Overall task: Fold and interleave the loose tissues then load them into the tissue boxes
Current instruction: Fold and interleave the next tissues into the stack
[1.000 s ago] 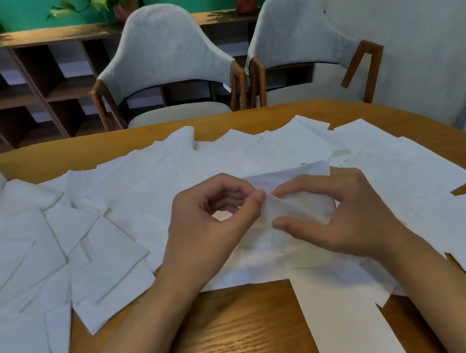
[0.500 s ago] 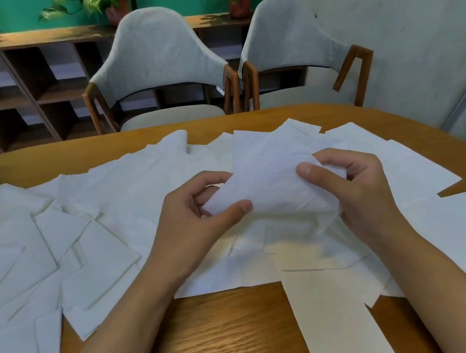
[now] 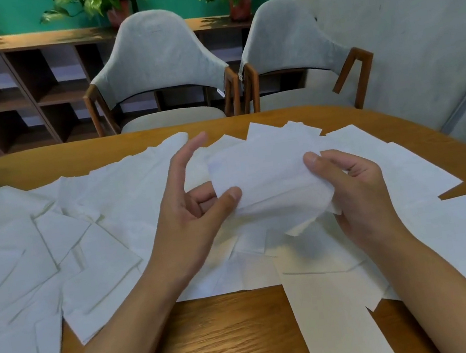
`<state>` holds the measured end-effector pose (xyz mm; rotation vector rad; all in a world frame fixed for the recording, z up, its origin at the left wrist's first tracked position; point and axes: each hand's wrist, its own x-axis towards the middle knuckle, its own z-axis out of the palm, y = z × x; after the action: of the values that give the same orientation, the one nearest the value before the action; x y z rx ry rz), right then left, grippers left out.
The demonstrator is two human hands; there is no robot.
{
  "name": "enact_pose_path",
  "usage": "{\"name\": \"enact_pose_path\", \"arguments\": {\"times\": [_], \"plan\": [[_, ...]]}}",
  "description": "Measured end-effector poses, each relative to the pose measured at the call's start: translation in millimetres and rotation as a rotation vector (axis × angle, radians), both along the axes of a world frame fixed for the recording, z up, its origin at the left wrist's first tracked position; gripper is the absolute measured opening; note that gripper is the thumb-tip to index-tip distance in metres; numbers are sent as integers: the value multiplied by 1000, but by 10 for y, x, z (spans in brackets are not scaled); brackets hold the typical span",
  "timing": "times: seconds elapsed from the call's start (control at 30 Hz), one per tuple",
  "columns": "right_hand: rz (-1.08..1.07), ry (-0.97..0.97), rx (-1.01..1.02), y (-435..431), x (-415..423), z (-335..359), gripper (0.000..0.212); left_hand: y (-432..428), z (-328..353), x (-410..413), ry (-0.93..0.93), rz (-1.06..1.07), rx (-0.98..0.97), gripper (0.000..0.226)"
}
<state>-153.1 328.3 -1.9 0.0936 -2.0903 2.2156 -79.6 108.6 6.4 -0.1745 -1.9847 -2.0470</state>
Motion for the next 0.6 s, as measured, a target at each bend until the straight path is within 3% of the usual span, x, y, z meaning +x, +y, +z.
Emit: {"name": "enact_pose_path", "arguments": {"times": [0.13, 0.2, 0.33, 0.47, 0.6], "plan": [[19, 3, -9, 0, 22, -3, 49, -7, -3, 2, 99, 127, -171, 17], [31, 1, -31, -5, 35, 10, 40, -16, -7, 2, 84, 88, -207, 17], [18, -1, -22, -15, 15, -11, 33, -39, -76, -10, 90, 10, -336, 40], [4, 22, 47, -37, 39, 1, 28, -49, -147, -55, 156, 155, -401, 19], [10, 45, 120, -47, 61, 1, 27, -56, -128, -66, 185, 252, -466, 12]]}}
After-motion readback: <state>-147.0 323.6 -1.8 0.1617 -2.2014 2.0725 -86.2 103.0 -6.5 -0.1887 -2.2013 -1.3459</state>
